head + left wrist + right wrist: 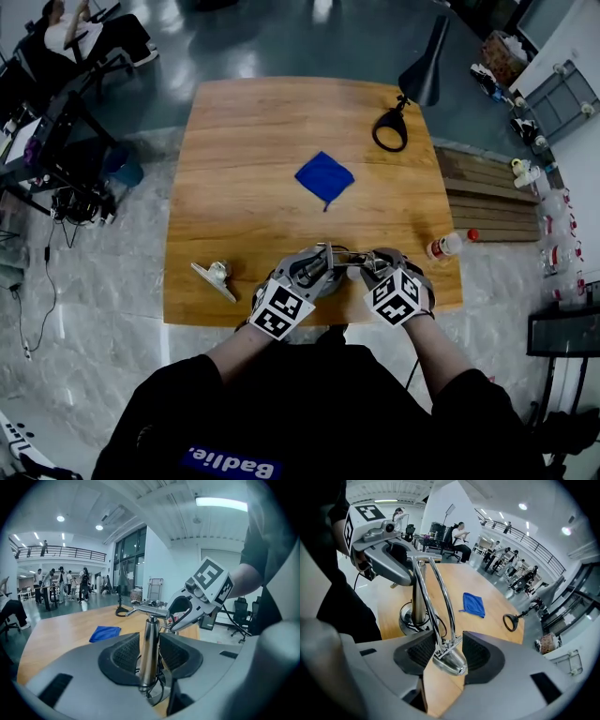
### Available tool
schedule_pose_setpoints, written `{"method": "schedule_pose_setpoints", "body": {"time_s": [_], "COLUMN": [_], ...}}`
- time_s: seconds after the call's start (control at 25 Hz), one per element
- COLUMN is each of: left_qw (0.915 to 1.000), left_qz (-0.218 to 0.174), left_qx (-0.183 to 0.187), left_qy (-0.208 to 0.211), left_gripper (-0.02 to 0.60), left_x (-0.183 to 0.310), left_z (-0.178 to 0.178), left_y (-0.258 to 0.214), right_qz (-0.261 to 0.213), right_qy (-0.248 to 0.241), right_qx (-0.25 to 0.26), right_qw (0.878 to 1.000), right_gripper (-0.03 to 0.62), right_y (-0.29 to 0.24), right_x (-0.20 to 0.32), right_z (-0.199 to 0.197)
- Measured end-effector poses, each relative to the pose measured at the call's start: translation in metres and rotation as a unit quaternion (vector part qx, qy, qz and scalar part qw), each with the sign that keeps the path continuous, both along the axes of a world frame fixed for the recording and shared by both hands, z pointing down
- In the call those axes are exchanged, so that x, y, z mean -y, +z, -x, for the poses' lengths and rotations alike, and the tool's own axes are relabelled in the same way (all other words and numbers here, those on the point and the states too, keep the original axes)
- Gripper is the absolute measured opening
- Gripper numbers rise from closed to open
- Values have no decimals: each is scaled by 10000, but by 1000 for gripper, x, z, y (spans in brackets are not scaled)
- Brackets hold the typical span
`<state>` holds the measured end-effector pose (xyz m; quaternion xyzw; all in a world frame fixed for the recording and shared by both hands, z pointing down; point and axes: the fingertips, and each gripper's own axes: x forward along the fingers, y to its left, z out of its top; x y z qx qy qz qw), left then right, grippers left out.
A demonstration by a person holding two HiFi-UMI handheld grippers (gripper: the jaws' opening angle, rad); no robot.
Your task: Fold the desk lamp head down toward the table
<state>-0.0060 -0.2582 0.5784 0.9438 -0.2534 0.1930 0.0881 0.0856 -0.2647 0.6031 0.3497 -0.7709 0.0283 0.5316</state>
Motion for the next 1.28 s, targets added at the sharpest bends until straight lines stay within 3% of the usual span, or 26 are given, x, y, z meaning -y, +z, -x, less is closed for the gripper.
{"method": "schedule_pose_setpoints", "body": {"time_s": [0.16, 0.28, 0.48, 0.68, 0.84, 1.0, 1.28], "left_qw": [9993, 9982, 9960, 9913, 9868, 9874, 9858], "left_qz": [34, 149, 152, 84, 56, -96, -426], "left_qx": [-354, -489, -605, -674, -783, -818, -1127], "left_qy": [-146, -324, -645, -1123, -1417, -1354, -1168], "left_gripper": [124, 124, 124, 124, 124, 124, 123], "left_x": [-2, -14, -58, -120, -176, -226, -271], "left_z": [15, 24, 17, -13, -53, -87, -89], "left_y": [-11, -12, -30, -50, -70, -97, -154], "right_qz": [-350, -456, -683, -331, -285, -186, -488], "right_qy": [278, 218, 137, 392, 0, -133, -216], "right_qx": [107, 300, 1187, 2650, 3047, 3559, 4400], "right_qw": [9989, 9983, 9905, 9629, 9520, 9342, 8964], "right_gripper": [164, 164, 164, 163, 163, 163, 136], "right_y": [-23, -33, -47, -52, -68, -93, -150], "right_x": [-15, -45, -91, -138, -194, -244, -284], "right_z": [2, 11, 14, -6, -31, -46, -37]}}
